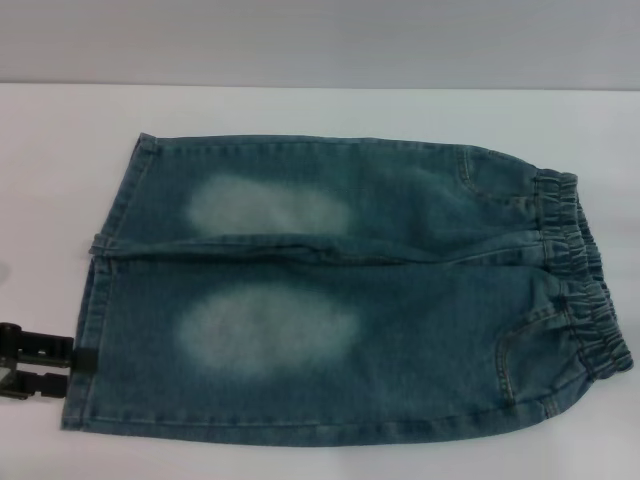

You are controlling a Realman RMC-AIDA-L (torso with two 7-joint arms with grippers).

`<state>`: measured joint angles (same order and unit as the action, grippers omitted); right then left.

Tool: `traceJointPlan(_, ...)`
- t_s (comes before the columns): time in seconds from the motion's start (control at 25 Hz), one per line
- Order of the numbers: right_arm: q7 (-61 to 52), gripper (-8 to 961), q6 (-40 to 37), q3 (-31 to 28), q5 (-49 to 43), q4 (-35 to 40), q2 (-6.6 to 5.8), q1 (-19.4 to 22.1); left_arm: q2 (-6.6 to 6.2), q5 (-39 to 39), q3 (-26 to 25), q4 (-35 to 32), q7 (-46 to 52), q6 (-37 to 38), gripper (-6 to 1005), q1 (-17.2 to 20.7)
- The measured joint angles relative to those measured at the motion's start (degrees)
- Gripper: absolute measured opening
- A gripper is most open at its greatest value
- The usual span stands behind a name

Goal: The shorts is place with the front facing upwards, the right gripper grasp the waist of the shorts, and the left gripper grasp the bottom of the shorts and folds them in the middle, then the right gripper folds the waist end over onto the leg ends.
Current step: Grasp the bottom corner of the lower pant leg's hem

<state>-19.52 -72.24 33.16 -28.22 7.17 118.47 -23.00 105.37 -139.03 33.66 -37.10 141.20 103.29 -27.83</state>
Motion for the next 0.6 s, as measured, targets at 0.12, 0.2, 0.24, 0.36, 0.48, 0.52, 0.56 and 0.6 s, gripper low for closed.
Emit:
traceJointPlan(0.12,-0.01,558,0.0,0.02,-0.11,-0.14,0.0,-0.24,0.0,-0.52,0.01,0.01,-0.29,-0.68,747,0.21)
traceJointPlan(0.2,-0.03,558,0.0,0.02,-0.17,-0.14,0.0,-0.3,0.0,-1.41,0.05,0.02,-0.45,-1.13,745,0.24)
traceJointPlan(0.24,-0.05,559,0.0,0.0,-0.19,-0.12,0.0,-0.32,0.0,-1.41,0.05,0.02,-0.45,-1.13,744,0.24)
traceJointPlan(0.36,-0.07,559,0.0,0.01,-0.2,-0.07,0.0,-0.4,0.25,-2.31,0.09,0.02,-0.72,-1.88,742,0.37)
traceJointPlan(0.48,-0.07,559,0.0,0.11,-0.23,-0.11,0.0,-0.65,0.25,-2.31,0.09,0.02,-0.72,-1.88,740,0.37)
traceJointPlan(0.52,-0.07,559,0.0,0.11,-0.24,-0.14,0.0,-0.74,0.44,-2.31,0.1,0.02,-0.93,-1.95,739,0.41)
traceJointPlan(0.56,-0.07,559,0.0,0.11,-0.24,-0.16,0.0,-0.83,0.44,-2.31,0.1,0.02,-0.93,-1.95,739,0.41)
traceJointPlan(0.6,-0.05,559,0.0,0.09,-0.25,-0.17,0.0,-0.89,0.53,-2.4,0.09,0.02,-1.28,-2.2,738,0.41)
